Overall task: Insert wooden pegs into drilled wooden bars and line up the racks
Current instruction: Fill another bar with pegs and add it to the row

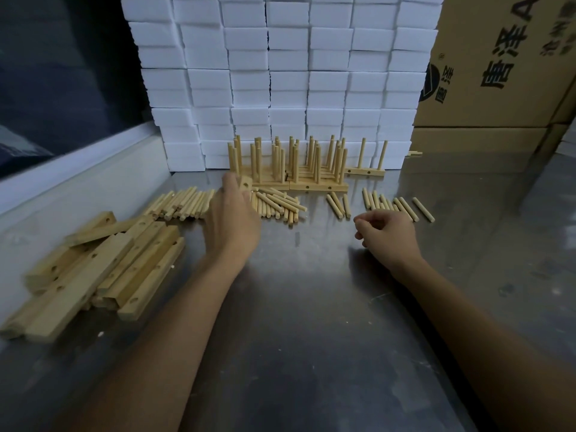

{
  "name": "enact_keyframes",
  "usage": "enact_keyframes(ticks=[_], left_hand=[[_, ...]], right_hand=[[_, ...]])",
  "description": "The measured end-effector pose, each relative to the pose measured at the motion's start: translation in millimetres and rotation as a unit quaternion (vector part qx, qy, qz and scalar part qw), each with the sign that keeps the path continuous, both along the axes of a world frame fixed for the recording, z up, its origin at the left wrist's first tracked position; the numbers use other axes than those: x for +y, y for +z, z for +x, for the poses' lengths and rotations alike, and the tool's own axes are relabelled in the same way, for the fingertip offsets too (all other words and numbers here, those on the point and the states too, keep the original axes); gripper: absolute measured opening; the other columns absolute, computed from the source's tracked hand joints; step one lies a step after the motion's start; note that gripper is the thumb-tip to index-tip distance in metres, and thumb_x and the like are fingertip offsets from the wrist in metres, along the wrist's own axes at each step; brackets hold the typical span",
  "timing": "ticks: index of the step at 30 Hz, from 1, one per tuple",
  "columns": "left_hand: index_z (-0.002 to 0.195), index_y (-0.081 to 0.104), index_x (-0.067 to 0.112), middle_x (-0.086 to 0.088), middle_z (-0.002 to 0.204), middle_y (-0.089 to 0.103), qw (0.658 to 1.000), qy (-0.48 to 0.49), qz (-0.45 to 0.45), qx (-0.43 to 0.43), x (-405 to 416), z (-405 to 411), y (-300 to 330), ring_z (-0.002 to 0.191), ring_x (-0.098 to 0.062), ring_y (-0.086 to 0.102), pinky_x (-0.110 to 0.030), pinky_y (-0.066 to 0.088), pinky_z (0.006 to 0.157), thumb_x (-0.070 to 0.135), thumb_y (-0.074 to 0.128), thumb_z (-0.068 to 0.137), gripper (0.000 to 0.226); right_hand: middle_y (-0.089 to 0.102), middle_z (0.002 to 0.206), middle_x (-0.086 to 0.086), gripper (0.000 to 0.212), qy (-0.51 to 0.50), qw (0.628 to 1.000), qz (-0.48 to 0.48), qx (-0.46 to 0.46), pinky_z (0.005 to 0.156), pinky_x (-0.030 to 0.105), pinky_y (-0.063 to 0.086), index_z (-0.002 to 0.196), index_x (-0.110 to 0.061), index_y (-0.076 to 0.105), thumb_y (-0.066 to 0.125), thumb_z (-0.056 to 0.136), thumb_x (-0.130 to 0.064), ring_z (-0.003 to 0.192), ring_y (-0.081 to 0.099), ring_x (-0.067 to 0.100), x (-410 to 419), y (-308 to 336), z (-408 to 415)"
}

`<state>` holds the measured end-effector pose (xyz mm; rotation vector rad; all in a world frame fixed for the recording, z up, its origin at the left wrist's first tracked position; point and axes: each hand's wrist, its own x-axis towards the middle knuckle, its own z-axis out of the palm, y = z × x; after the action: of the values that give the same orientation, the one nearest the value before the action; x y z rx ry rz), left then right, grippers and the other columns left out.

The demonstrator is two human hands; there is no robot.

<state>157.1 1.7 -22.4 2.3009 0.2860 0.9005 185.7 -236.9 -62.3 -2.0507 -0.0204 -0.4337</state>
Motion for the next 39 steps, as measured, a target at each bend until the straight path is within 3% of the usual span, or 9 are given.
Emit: enact_keyframes(ticks=[3, 6, 9, 14, 20, 26, 31, 36, 39], left_hand=[[0.103, 0.058, 0.018, 0.0, 0.083, 0.065, 0.957, -0.123, -0.254, 0.063, -7, 0, -2, 0.044, -0.011, 0.06, -0.022, 0.045, 0.038, 0.025, 0.068, 0.091, 0.017], [0.093, 0.066, 0.023, 0.0, 0.083, 0.066, 0.92, -0.171, -0.339, 0.093, -11, -4, -3, 0.042, -0.009, 0.056, -0.021, 0.045, 0.04, 0.014, 0.081, 0.078, 0.022], [0.085, 0.071, 0.018, -0.006, 0.076, 0.068, 0.858, -0.225, -0.448, 0.109, -14, -6, -3, 0.049, -0.011, 0.06, -0.024, 0.05, 0.045, 0.012, 0.075, 0.085, 0.007], [0.108, 0.063, 0.001, -0.014, 0.086, 0.075, 0.759, -0.285, -0.567, 0.146, -17, -7, -3, 0.051, -0.019, 0.063, -0.027, 0.052, 0.045, 0.019, 0.051, 0.102, 0.023], [0.106, 0.063, 0.002, -0.009, 0.077, 0.061, 0.769, -0.26, -0.568, 0.136, -12, -2, -11, 0.045, -0.014, 0.05, -0.023, 0.035, 0.036, 0.022, 0.048, 0.103, 0.026], [0.111, 0.062, 0.003, -0.011, 0.082, 0.061, 0.684, -0.307, -0.649, 0.131, -8, -1, -6, 0.057, -0.016, 0.057, -0.028, 0.051, 0.05, 0.008, 0.052, 0.097, 0.018], [0.101, 0.072, 0.011, -0.003, 0.073, 0.069, 0.725, -0.301, -0.605, 0.136, -2, -1, -12, 0.058, -0.015, 0.063, -0.028, 0.052, 0.049, 0.01, 0.072, 0.086, 0.015], [0.107, 0.067, 0.01, -0.004, 0.079, 0.06, 0.745, -0.302, -0.583, 0.122, -2, 1, -16, 0.048, -0.013, 0.052, -0.02, 0.037, 0.038, 0.018, 0.061, 0.096, 0.015], [0.111, 0.061, 0.005, -0.007, 0.075, 0.056, 0.725, -0.305, -0.606, 0.117, -2, 3, -19, 0.047, -0.013, 0.048, -0.02, 0.033, 0.036, 0.016, 0.052, 0.1, 0.018]], right_hand=[[0.07, 0.079, -0.008, 0.016, -0.001, 1.0, -0.003, -0.003, 0.072, 0.027, 0.059, 0.105, -0.017, 0.074, 0.061, 0.095, -0.016, 0.071, 0.068, 0.003, 0, 0, 1], [0.07, 0.077, -0.009, 0.016, -0.002, 1.0, -0.002, -0.007, 0.072, 0.027, 0.058, 0.105, -0.017, 0.074, 0.061, 0.095, -0.016, 0.069, 0.068, 0.001, -1, -1, 1], [0.07, 0.077, -0.009, 0.016, 0.0, 1.0, -0.007, -0.008, 0.064, 0.022, 0.055, 0.105, -0.018, 0.073, 0.061, 0.096, -0.016, 0.069, 0.067, -0.004, -1, -2, 2], [0.07, 0.079, -0.008, 0.016, 0.001, 1.0, -0.012, 0.003, 0.059, 0.021, 0.056, 0.106, -0.017, 0.072, 0.06, 0.096, -0.017, 0.068, 0.07, 0.011, -1, -2, 1], [0.071, 0.08, -0.008, 0.016, 0.004, 1.0, -0.026, 0.016, 0.053, 0.019, 0.055, 0.108, -0.018, 0.071, 0.061, 0.097, -0.02, 0.067, 0.071, 0.016, 0, -1, 1], [0.07, 0.078, -0.01, 0.013, 0.009, 0.999, -0.04, 0.019, 0.044, 0.014, 0.05, 0.105, -0.02, 0.07, 0.061, 0.097, -0.022, 0.065, 0.071, 0.022, 2, 2, -4], [0.07, 0.081, -0.007, 0.016, 0.01, 0.998, -0.051, 0.018, 0.053, 0.017, 0.053, 0.108, -0.017, 0.071, 0.06, 0.097, -0.021, 0.069, 0.071, 0.021, 2, 4, -6], [0.07, 0.092, -0.001, 0.017, 0.03, 0.993, -0.114, 0.008, 0.083, 0.033, 0.058, 0.11, -0.014, 0.071, 0.061, 0.097, -0.019, 0.085, 0.067, 0.013, 10, 9, -10], [0.068, 0.096, -0.003, 0.018, 0.049, 0.988, -0.143, -0.008, 0.075, 0.019, 0.051, 0.113, -0.015, 0.07, 0.061, 0.097, -0.018, 0.085, 0.064, 0.007, 22, 12, -10]])
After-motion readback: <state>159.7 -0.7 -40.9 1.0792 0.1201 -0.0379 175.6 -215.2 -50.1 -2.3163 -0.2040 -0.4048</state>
